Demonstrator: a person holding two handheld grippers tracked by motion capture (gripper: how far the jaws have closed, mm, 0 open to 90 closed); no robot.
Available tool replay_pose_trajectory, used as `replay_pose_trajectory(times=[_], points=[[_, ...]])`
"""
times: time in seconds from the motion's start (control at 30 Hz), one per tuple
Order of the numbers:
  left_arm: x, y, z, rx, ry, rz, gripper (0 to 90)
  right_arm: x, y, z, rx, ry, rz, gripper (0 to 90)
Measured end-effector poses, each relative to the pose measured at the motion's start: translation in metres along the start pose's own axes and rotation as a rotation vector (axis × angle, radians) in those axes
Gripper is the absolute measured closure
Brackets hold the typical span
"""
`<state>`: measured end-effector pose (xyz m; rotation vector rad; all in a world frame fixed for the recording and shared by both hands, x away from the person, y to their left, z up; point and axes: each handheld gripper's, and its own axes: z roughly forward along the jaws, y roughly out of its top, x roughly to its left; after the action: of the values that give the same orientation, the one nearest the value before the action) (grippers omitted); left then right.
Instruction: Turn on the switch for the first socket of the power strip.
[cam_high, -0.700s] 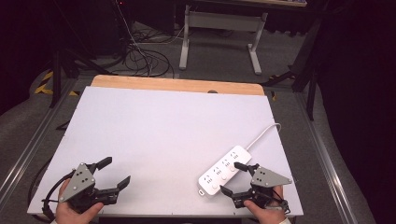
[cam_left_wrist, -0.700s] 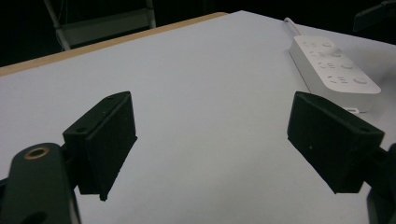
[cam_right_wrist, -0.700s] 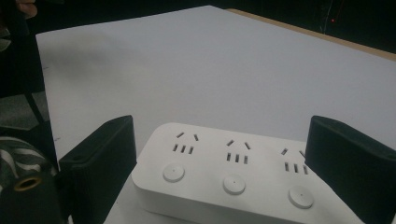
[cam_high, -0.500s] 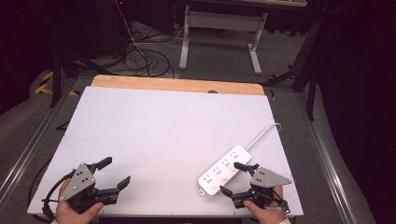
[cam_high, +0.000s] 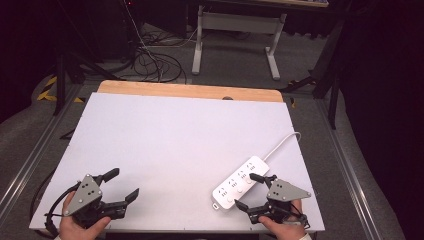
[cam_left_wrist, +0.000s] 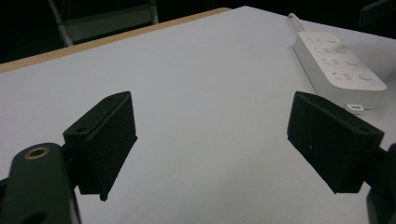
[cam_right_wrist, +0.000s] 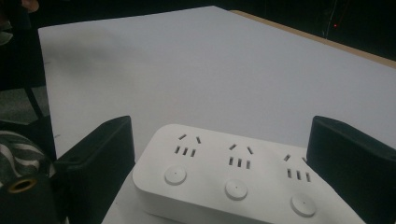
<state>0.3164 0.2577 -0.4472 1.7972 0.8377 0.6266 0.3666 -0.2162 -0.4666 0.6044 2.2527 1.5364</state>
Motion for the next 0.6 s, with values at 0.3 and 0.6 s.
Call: replay_pose_trajectory(times=[0.3,0.6], points=[[-0.0001,0.0002,-0.0003,0.002,0.002,0.001,16.4,0.0009,0.0039,-0.0029,-0.009,-0.006,0.001,13.3],[-0.0003,0.0003,-0.0003,0.004,0.007,0.001,16.5,-0.0026,0.01,-0.0063,0.019,-0.04,0.019,21.7]])
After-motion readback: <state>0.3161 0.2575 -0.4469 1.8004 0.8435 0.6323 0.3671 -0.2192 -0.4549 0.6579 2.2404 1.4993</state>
